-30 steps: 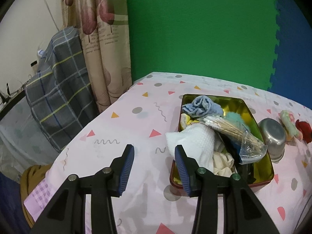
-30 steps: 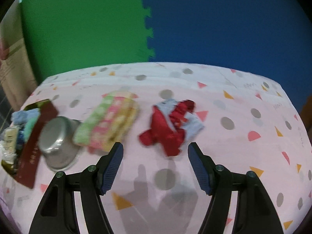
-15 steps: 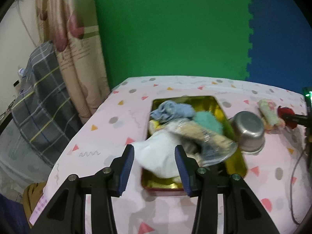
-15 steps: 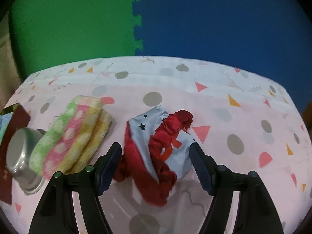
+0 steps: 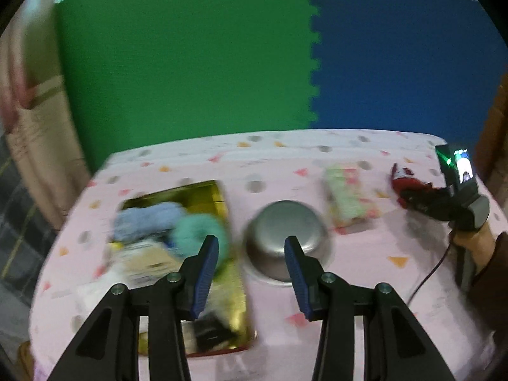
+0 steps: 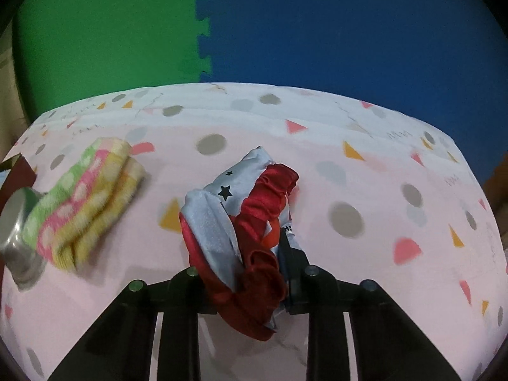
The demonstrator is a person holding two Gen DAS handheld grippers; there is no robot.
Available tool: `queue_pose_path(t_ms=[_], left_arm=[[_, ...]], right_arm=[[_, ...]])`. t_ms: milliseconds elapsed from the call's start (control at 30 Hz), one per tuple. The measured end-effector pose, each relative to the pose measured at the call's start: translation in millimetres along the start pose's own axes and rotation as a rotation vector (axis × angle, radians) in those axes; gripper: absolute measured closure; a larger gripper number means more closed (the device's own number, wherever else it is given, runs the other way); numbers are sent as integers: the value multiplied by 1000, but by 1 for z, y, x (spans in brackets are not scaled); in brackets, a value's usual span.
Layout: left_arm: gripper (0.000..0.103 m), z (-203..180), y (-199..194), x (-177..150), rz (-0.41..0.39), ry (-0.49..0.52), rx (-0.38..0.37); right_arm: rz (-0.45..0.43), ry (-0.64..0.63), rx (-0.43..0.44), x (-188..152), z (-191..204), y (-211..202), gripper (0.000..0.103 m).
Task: Organize soft objects
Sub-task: 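Grasp the red-and-grey scrunchie with the right tool while the left tool grasps the striped towel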
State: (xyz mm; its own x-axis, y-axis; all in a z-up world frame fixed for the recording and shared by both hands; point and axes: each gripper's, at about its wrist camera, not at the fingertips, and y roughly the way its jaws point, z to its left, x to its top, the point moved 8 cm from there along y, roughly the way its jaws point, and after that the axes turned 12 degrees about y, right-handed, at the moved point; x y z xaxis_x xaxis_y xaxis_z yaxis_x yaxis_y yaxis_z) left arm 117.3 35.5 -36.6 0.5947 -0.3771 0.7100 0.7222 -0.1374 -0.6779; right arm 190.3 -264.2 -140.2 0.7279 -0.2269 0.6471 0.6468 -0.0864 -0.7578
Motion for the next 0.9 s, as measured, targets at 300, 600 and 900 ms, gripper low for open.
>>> queue_pose_path(t_ms=[300,600,900], left_arm=[[59,-61,48,36,74,-52,-209],[59,-99,107,60,158,-64,-291],[59,-99,156,65,203,-134,-267]], right_arm=[[-6,95,12,-28,-51,-29,79],[-2,89,1,-29,-50,-27,76],[1,92,17,-29,-51,-27,73]])
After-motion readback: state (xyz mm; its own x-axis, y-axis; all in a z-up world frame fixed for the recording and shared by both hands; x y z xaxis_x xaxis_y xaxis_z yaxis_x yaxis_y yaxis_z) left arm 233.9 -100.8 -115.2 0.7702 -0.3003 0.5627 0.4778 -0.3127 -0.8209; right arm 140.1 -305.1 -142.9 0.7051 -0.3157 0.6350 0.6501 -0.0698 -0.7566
